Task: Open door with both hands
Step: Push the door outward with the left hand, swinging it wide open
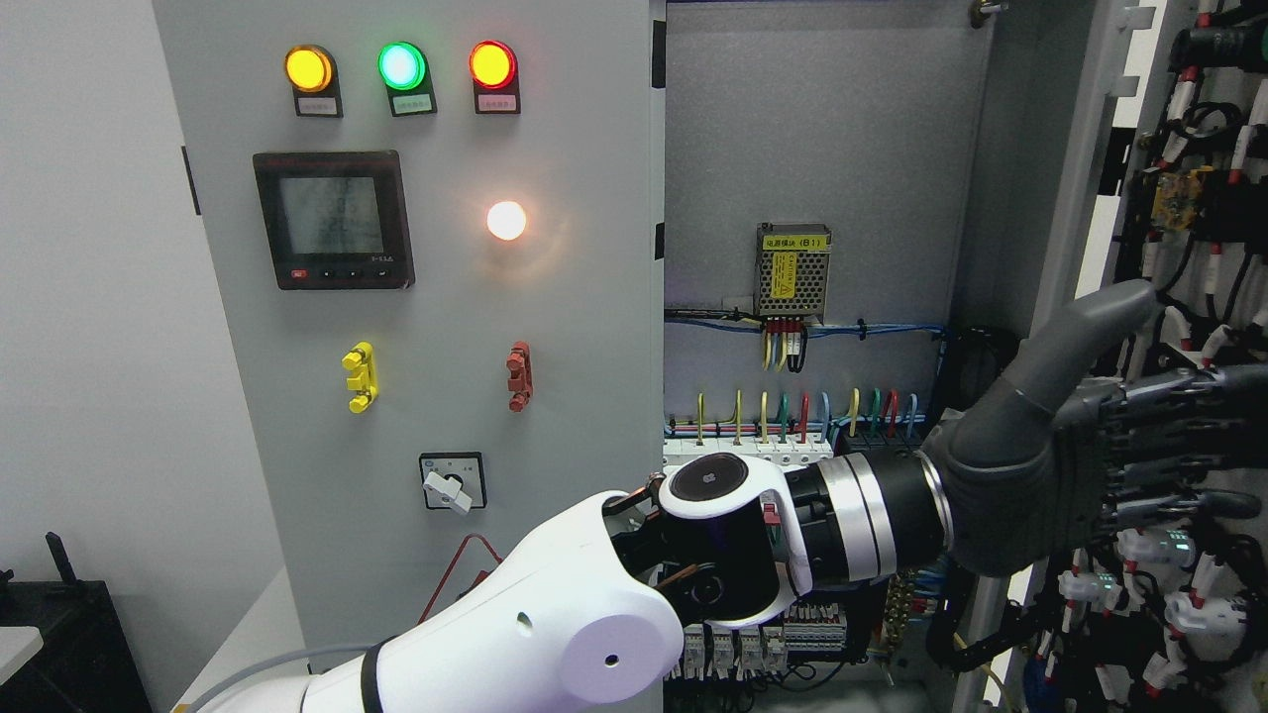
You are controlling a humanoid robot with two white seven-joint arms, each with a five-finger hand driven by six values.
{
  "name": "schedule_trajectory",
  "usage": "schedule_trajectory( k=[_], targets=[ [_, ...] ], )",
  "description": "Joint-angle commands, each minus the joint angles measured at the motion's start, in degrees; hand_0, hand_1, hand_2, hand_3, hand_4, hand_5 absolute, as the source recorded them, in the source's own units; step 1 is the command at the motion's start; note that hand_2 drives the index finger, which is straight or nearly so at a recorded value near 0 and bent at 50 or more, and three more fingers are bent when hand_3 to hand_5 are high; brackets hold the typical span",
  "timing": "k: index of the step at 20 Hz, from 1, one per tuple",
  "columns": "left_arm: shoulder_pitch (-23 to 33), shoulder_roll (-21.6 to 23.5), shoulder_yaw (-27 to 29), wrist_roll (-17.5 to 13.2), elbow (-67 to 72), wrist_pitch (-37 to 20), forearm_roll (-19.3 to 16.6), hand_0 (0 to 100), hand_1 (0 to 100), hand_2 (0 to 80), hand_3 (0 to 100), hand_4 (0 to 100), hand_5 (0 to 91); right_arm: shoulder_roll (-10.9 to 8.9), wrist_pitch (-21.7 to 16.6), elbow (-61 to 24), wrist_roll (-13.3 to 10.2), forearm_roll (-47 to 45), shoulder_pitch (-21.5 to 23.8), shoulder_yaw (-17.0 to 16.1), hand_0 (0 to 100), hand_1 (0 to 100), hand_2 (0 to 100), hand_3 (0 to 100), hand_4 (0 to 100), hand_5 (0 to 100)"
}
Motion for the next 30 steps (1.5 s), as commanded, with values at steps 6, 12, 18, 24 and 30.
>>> schedule_trajectory(
  k=[6,12,18,24,30],
  targets=[
    [-3.2,-1.5,-7.41,-0.04,-0.72,-1.52,3.96,0,0,0.0,0,4,0.0,0.0,-0.02,0.0,-0.02,0.0,0.0,0.0,0,0,0,0,0,0],
    [-4.43,-1.67,-9.87,1.54,-0.63,-3.62,5.64,0,0,0.0,0,4,0.0,0.0,-0.02,0.0,-0.02,0.0,0.0,0.0,0,0,0,0,0,0],
    [-4.52,-2.11,-12.15,4.52,-0.63,-5.29,5.73,0,0,0.0,0,4,0.0,0.0,-0.02,0.0,-0.02,0.0,0.0,0.0,0,0,0,0,0,0],
    [-4.52,-2.29,-13.48,4.88,-0.89,-6.35,5.73,0,0,0.0,0,4,0.0,0.0,-0.02,0.0,-0.02,0.0,0.0,0.0,0,0,0,0,0,0],
    [-4.52,-2.29,-13.48,4.88,-0.89,-6.35,5.64,0,0,0.0,0,4,0.0,0.0,0.07,0.0,-0.02,0.0,0.0,0.0,0,0,0,0,0,0]
  ],
)
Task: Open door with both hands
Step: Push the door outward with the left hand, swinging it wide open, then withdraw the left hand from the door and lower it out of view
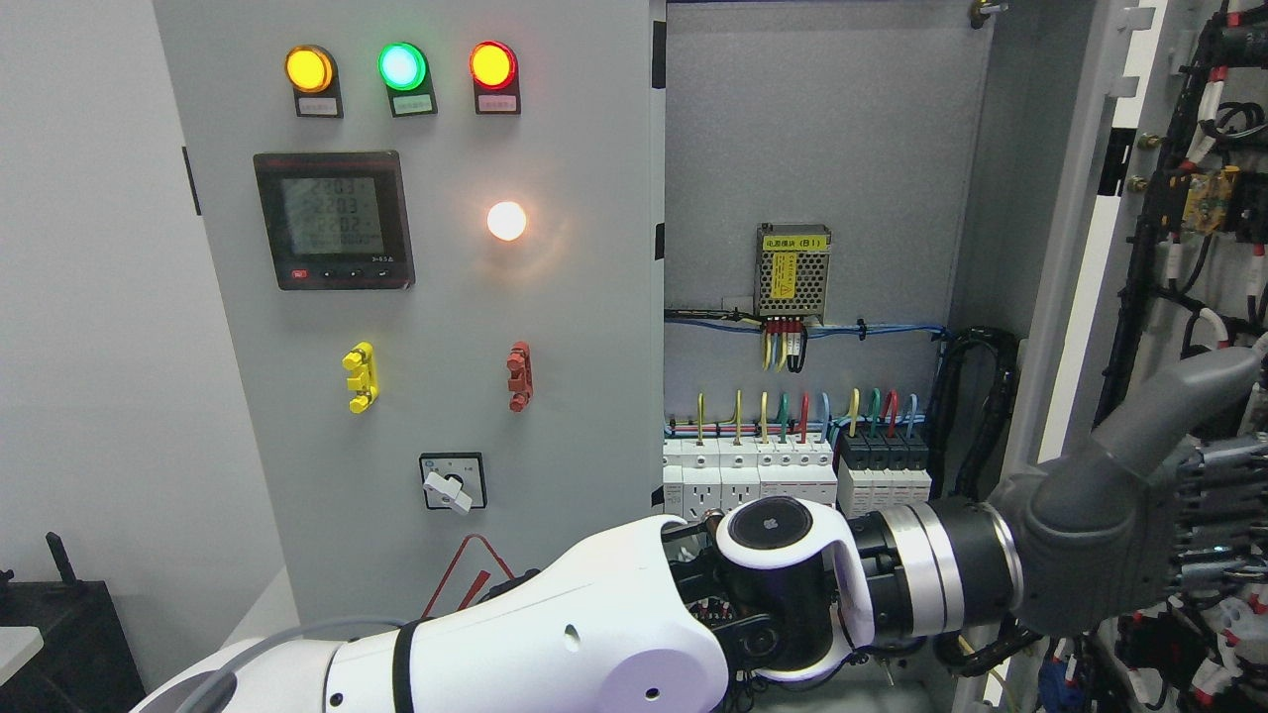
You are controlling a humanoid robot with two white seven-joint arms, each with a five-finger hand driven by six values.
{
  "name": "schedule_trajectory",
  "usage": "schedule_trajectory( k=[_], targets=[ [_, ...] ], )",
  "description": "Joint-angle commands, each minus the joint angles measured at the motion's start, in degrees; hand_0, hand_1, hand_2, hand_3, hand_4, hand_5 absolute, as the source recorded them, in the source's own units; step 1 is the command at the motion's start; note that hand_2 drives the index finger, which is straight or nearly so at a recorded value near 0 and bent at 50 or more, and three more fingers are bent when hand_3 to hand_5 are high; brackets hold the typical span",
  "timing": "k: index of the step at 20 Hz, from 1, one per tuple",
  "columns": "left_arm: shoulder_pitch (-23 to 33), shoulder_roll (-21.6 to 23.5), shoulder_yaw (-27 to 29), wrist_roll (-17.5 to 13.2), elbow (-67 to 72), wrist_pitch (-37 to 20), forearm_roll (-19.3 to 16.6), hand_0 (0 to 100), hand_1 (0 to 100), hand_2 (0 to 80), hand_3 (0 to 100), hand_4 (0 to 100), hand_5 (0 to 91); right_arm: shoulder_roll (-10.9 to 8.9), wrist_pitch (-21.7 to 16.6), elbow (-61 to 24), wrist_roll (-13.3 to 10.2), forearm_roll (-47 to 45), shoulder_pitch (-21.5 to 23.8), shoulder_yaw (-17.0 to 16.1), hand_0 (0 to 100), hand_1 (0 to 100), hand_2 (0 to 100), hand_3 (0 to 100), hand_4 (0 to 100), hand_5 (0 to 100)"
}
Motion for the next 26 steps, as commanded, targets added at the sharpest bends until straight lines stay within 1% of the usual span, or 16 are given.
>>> schedule_trajectory(
  k=[1,7,11,16,19,21,24,25,26],
  targets=[
    [-0.05,-1.95,-2.05,0.02,-0.15,-0.09,0.02,0,0,0.0,0,4,0.0,0.0,-0.02,0.0,-0.02,0.0,0.0,0.0,0,0,0,0,0,0],
    [-0.23,-1.6,-1.26,-0.15,-0.15,0.0,-0.25,0,0,0.0,0,4,0.0,0.0,-0.02,0.0,-0.02,0.0,0.0,0.0,0,0,0,0,0,0],
    [-0.05,-0.38,1.82,-0.5,-0.06,0.88,-0.07,0,0,0.0,0,4,0.0,0.0,-0.02,0.0,-0.02,0.0,0.0,0.0,0,0,0,0,0,0],
    [2.93,8.31,3.4,-1.03,-1.37,1.06,0.11,0,0,0.0,0,4,0.0,0.0,-0.02,0.0,-0.02,0.0,0.0,0.0,0,0,0,0,0,0],
    [6.27,16.22,3.4,-1.12,-5.15,1.23,0.11,0,0,0.0,0,4,0.0,0.0,-0.02,0.0,-0.02,0.0,0.0,0.0,0,0,0,0,0,0],
    [9.77,20.61,3.32,-1.12,-7.17,1.23,-0.16,0,0,0.0,0,4,0.0,0.0,-0.02,0.0,-0.02,0.0,0.0,0.0,0,0,0,0,0,0],
    [16.62,29.3,3.84,-1.12,-12.53,1.14,-1.47,0,0,0.0,0,4,0.0,0.0,-0.02,0.0,-0.02,0.0,0.0,0.0,0,0,0,0,0,0],
    [19.34,32.12,4.54,-1.21,-14.28,1.14,-2.43,0,0,0.0,0,4,0.0,0.0,0.07,0.0,-0.02,0.0,0.0,0.0,0,0,0,0,0,0],
    [22.24,34.24,5.24,-1.29,-15.69,1.14,-4.18,0,0,0.0,0,4,0.0,0.0,-0.02,0.0,-0.02,0.0,0.0,0.0,0,0,0,0,0,0]
  ],
)
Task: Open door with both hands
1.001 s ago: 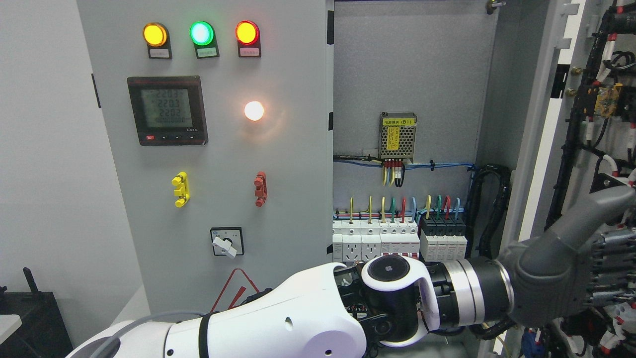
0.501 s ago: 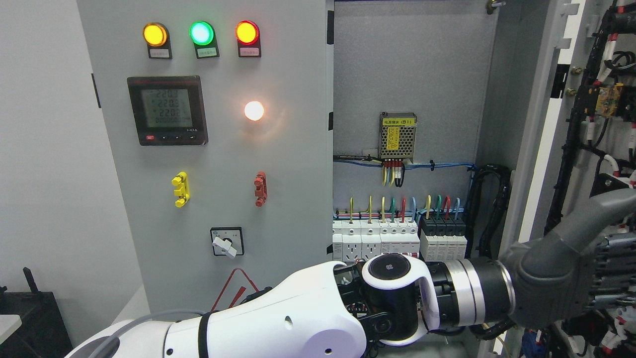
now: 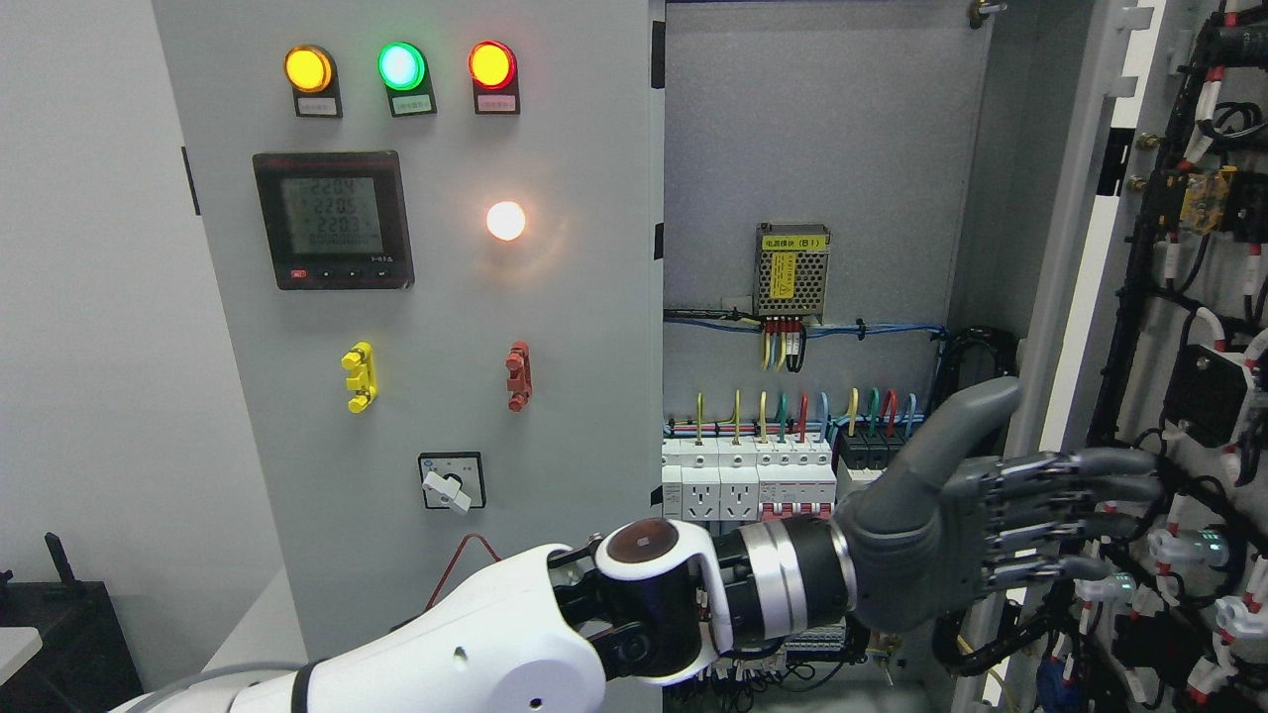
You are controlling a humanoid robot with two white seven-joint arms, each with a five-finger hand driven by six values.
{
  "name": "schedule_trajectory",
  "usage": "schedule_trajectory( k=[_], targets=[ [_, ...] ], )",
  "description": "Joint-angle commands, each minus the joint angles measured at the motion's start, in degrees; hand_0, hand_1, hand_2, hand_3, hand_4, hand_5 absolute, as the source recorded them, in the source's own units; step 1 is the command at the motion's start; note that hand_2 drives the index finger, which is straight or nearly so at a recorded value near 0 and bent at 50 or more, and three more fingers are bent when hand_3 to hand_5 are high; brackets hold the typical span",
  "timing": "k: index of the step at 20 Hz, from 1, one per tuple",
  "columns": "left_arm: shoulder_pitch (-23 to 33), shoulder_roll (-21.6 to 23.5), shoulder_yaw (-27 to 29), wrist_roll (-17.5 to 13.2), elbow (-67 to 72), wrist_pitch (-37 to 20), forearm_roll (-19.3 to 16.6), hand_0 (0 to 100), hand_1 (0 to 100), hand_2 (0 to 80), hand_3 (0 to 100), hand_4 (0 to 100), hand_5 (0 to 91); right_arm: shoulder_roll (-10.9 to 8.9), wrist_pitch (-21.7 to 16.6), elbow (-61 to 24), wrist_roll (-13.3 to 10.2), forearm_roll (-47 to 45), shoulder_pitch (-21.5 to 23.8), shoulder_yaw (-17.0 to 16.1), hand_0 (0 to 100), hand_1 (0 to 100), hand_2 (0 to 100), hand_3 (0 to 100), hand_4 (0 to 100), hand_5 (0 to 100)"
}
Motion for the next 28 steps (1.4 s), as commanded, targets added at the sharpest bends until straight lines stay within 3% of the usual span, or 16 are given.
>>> schedule_trajectory(
  k=[1,4,8,12,17,23,28],
  targets=[
    [13.73,21.68,3.47,-0.79,-10.96,-0.17,-5.05,0,0,0.0,0,4,0.0,0.0,0.01,0.0,-0.02,0.0,0.0,0.0,0,0,0,0,0,0],
    [20.07,26.61,4.36,-5.27,-11.75,-0.26,-8.92,0,0,0.0,0,4,0.0,0.0,-0.08,0.0,-0.02,0.0,0.0,0.0,0,0,0,0,0,0],
    [25.62,33.02,4.62,-9.32,-12.02,-0.87,-9.46,0,0,0.0,0,4,0.0,0.0,-0.08,0.0,-0.02,0.0,0.0,0.0,0,0,0,0,0,0],
    [33.26,37.69,8.74,-11.69,-12.2,-0.88,-10.33,0,0,0.0,0,4,0.0,0.0,-0.08,0.0,-0.02,0.0,0.0,0.0,0,0,0,0,0,0],
    [45.73,42.61,14.02,-15.21,-12.02,-0.96,-15.95,0,0,0.0,0,4,0.0,0.0,-0.08,0.0,-0.02,0.0,0.0,0.0,0,0,0,0,0,0],
    [60.68,45.08,19.47,-16.62,-10.79,-3.16,-25.7,0,0,0.0,0,4,0.0,0.0,-0.08,0.0,-0.02,0.0,0.0,0.0,0,0,0,0,0,0],
    [68.42,46.14,20.01,-16.71,-5.44,-4.47,-30.89,0,0,0.0,0,4,0.0,0.0,-0.08,0.0,-0.02,0.0,0.0,0.0,0,0,0,0,0,0]
  ],
)
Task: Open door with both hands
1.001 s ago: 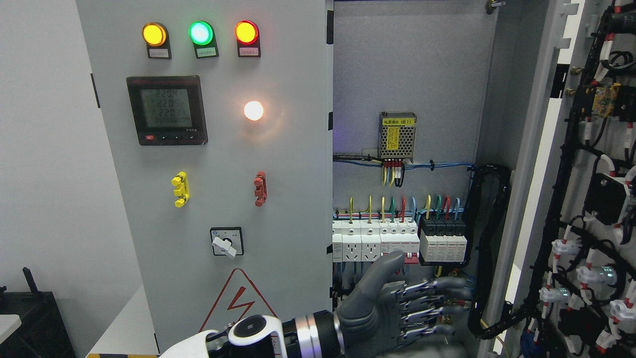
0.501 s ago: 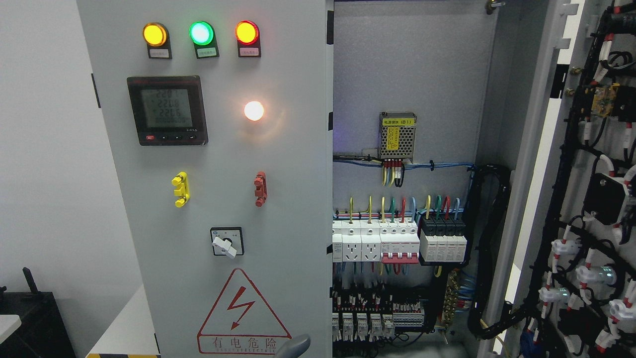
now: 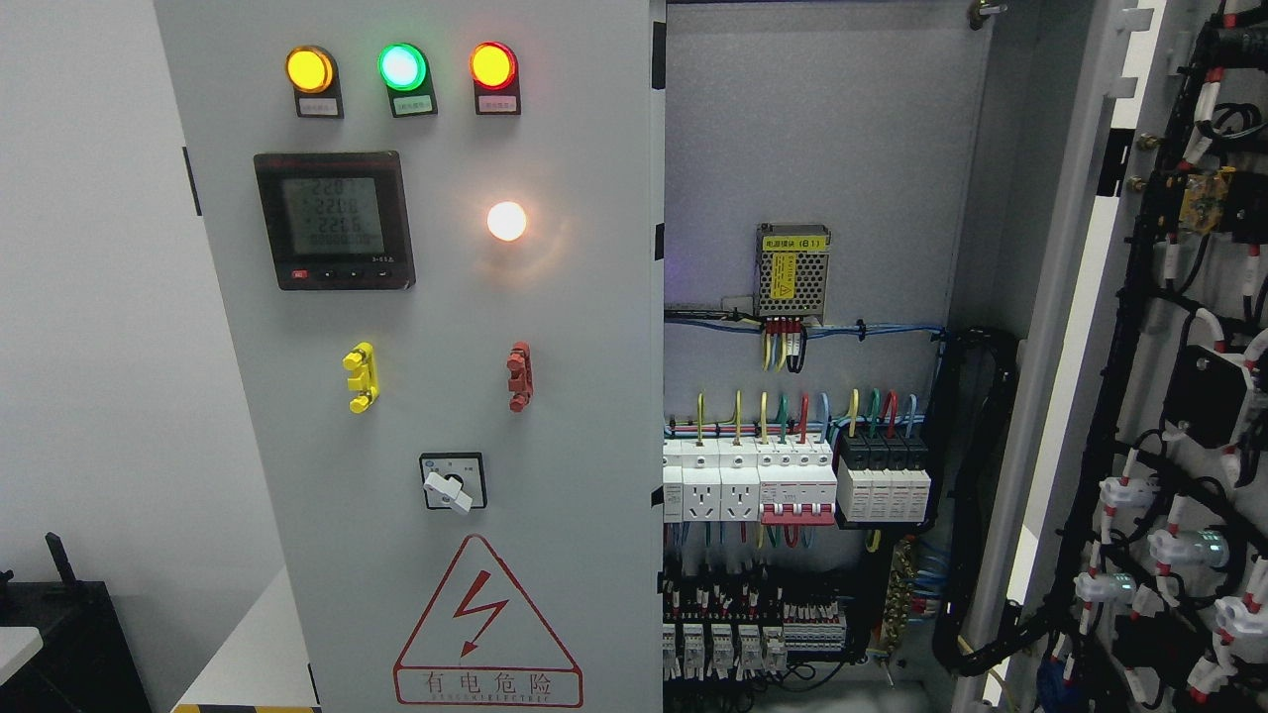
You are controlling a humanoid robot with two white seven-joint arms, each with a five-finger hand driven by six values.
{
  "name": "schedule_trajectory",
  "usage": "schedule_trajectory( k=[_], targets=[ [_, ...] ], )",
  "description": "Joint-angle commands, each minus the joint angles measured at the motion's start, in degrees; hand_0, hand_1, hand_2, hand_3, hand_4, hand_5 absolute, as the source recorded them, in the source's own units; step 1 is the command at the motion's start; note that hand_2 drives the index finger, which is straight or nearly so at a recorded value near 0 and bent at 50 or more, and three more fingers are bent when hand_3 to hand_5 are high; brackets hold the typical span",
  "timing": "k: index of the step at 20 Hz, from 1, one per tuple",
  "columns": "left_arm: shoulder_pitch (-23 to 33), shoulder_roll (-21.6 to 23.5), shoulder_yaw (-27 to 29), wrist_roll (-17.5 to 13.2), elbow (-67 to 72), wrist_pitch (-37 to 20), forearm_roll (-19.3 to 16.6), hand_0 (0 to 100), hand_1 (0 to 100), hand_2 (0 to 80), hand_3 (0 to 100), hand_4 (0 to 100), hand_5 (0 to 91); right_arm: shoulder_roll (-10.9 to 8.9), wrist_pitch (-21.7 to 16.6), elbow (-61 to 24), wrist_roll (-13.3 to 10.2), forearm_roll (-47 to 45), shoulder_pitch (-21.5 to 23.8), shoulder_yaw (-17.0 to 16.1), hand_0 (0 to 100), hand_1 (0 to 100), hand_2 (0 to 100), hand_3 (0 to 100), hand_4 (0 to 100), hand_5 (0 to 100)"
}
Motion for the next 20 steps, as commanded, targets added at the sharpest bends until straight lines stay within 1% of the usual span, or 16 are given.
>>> schedule_trajectory(
  k=[1,5,7,9,11,13,15,18,19,20],
  targets=[
    [12.19,7.24,5.71,-0.37,4.94,-1.58,-7.99,0,0,0.0,0,4,0.0,0.0,-0.02,0.0,-0.02,0.0,0.0,0.0,0,0,0,0,0,0],
    [17.65,6.63,5.71,-0.64,10.03,-5.01,-14.06,0,0,0.0,0,4,0.0,0.0,0.07,0.0,-0.02,0.0,0.0,0.0,0,0,0,0,0,0],
    [19.5,5.32,5.62,-0.64,13.81,-5.46,-15.82,0,0,0.0,0,4,0.0,0.0,-0.02,0.0,-0.02,0.0,0.0,0.0,0,0,0,0,0,0],
    [20.9,2.34,5.62,-0.64,19.33,-5.46,-18.89,0,0,0.0,0,4,0.0,0.0,0.07,0.0,-0.02,0.0,0.0,0.0,0,0,0,0,0,0],
    [21.52,-2.4,5.71,-0.64,25.31,-5.54,-23.02,0,0,0.0,0,4,0.0,0.0,-0.02,0.0,-0.02,0.0,0.0,0.0,0,0,0,0,0,0],
    [22.22,-6.97,5.71,-0.55,30.76,-5.46,-26.27,0,0,0.0,0,4,0.0,0.0,-0.02,0.0,-0.02,0.0,0.0,0.0,0,0,0,0,0,0],
    [23.89,-10.06,5.71,-0.38,33.15,-5.46,-28.13,0,0,0.0,0,4,0.0,0.0,0.07,0.0,-0.02,0.0,0.0,0.0,0,0,0,0,0,0],
    [25.3,-12.44,6.58,-0.03,33.77,-4.76,-28.57,0,0,0.0,0,4,0.0,0.0,-0.02,-0.35,-0.02,-0.09,-0.09,0.0,0,0,0,0,0,0],
    [25.91,-13.92,6.58,-0.02,35.6,-4.67,-28.57,0,0,0.0,0,4,0.0,0.0,-0.02,-0.44,-0.02,-0.09,-0.09,-0.09,0,0,0,0,0,0],
    [26.53,-16.46,6.67,-0.02,39.54,-4.84,-28.57,0,0,0.0,0,4,0.0,0.0,-0.02,-0.44,-0.02,0.0,-0.09,-0.09,0,0,0,0,0,0]
  ],
)
